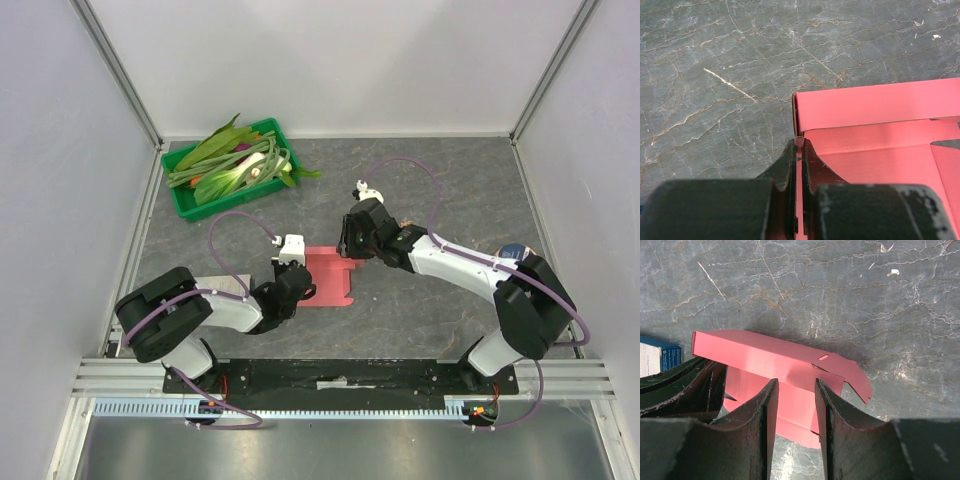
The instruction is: Fold the paper box
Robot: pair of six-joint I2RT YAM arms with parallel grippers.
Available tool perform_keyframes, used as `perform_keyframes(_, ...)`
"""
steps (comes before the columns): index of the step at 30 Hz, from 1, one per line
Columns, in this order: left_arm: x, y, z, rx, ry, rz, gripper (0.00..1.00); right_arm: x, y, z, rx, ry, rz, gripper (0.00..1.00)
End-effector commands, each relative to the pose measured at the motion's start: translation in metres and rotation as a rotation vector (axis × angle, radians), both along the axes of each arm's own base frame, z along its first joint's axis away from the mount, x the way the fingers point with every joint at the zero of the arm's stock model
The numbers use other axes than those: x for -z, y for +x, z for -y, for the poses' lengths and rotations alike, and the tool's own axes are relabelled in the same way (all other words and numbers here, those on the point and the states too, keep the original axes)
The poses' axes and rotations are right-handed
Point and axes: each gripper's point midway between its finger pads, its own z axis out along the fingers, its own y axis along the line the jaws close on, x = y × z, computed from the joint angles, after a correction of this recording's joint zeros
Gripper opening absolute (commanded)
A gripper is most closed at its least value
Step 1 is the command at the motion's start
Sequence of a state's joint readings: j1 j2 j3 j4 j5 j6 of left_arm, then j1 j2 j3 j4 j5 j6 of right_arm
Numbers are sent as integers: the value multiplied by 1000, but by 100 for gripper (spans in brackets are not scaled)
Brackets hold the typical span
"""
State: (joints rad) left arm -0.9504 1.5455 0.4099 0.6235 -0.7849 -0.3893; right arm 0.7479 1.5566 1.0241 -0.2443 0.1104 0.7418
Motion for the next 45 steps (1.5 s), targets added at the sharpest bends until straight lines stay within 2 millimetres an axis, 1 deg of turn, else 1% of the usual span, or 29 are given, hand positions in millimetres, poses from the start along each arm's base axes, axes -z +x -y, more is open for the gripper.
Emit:
perform_keyframes(1,-9,4,-4,-62,-41,28,2,9,-4,0,21,35,-19,43)
perform_keyframes(5,-7,2,-2,-57,-54,17,2,11,5,10,59,15,-2,45)
perform_keyframes(8,-7,1,-2,-55,-60,13,2,15,4,7,26,30,-19,46)
perform_keyframes(9,-6,1,-1,-53,-63,11,2,10,3,3,0,47,-12,46)
perform_keyframes(10,-7,1,-1,-52,-63,12,2,7,3,8,0,17,8,46)
perform_keyframes(11,-6,1,-1,-51,-61,10,2,-9,7,12,4,14,56,47)
perform_keyframes(13,-6,1,-2,-52,-61,8,2,-17,10,28,0,-75,108,49)
perform_keyframes(14,-6,0,-1,-50,-60,7,2,-29,14,27,-16,-80,128,51)
perform_keyframes(15,-6,0,-1,-51,-60,6,2,-27,11,30,-29,-113,108,51)
perform_keyframes(16,-5,0,-2,-52,-58,6,2,-33,13,25,-47,-106,113,52)
perform_keyframes(18,-5,0,-1,-49,-55,6,2,-32,13,23,-64,-104,109,52)
perform_keyframes(21,-6,1,-2,-51,-51,7,2,-23,10,19,-64,-75,97,51)
perform_keyframes(23,-6,1,-1,-46,-46,5,2,-11,6,15,-82,-62,71,51)
perform_keyframes(24,-6,1,-1,-46,-46,5,2,-10,8,10,-83,-38,81,50)
perform_keyframes(25,-6,1,-2,-46,-45,6,2,-4,5,9,-88,-31,69,49)
perform_keyframes(27,-5,1,-2,-46,-43,4,2,6,2,5,-94,-16,37,46)
perform_keyframes(28,-5,1,-2,-48,-42,4,2,12,-2,6,-88,-27,24,45)
perform_keyframes(31,-6,1,0,-44,-49,2,2,6,-1,12,-53,-10,53,50)
perform_keyframes(32,-5,0,0,-43,-51,1,2,1,-1,13,-51,9,58,59)
perform_keyframes(33,-6,1,0,-43,-52,2,2,-4,4,11,-50,51,74,61)
perform_keyframes(34,-6,0,-1,-42,-49,2,2,-1,4,15,-36,113,33,62)
perform_keyframes(35,-5,0,-1,-44,-48,2,2,-5,6,16,-31,157,35,62)
perform_keyframes(36,-4,0,-2,-44,-44,-1,2,-16,14,14,-25,214,74,62)
perform_keyframes(37,-4,-1,-2,-43,-42,-1,2,-17,14,16,-17,248,62,63)
perform_keyframes(40,-4,-1,-1,-40,-44,-1,2,-25,19,13,-27,272,60,63)
perform_keyframes(41,-3,-1,-2,-41,-42,-3,2,-24,19,17,-22,236,62,63)
perform_keyframes(42,-4,-1,-1,-38,-44,-4,2,-23,16,20,-24,221,54,63)
perform_keyframes(43,-4,-1,-1,-38,-44,-4,2,-33,14,20,-33,236,78,63)
perform_keyframes(45,-4,-1,-2,-40,-45,-3,2,-37,11,22,-32,263,72,62)
